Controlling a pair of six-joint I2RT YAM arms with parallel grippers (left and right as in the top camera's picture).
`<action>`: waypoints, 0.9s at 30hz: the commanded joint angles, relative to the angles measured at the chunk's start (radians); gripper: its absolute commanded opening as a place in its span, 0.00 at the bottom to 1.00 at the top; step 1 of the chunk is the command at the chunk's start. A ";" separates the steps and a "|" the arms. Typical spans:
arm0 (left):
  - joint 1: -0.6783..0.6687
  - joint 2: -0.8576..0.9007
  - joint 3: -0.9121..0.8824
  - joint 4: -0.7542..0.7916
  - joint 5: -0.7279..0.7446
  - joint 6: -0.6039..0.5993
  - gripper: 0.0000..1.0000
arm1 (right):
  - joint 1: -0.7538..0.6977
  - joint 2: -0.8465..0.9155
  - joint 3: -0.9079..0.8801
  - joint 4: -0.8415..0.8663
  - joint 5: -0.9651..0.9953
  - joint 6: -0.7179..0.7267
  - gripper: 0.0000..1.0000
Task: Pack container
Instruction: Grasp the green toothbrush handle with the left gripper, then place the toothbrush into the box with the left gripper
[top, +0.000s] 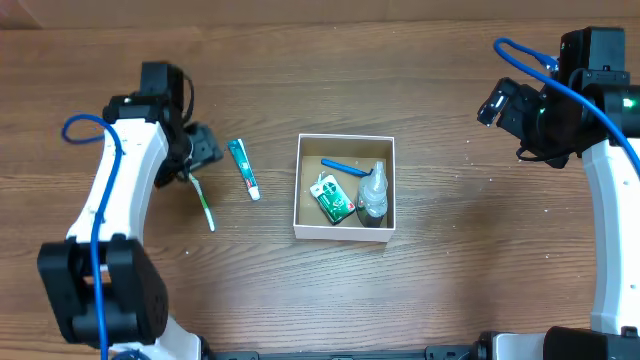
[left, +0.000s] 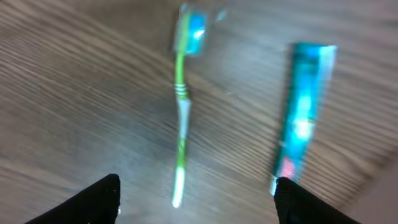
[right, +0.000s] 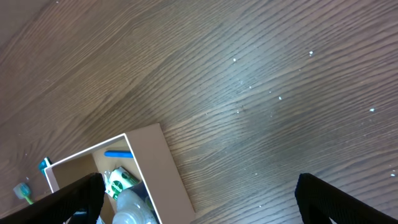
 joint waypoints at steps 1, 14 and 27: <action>0.033 0.077 -0.090 0.050 0.004 0.008 0.74 | -0.002 -0.005 0.005 0.002 0.001 0.005 1.00; 0.047 0.234 -0.185 0.244 -0.032 0.043 0.25 | -0.002 -0.005 0.005 0.002 0.001 0.005 1.00; -0.216 -0.179 0.144 -0.027 0.026 0.056 0.04 | -0.002 -0.005 0.005 0.002 0.001 0.005 1.00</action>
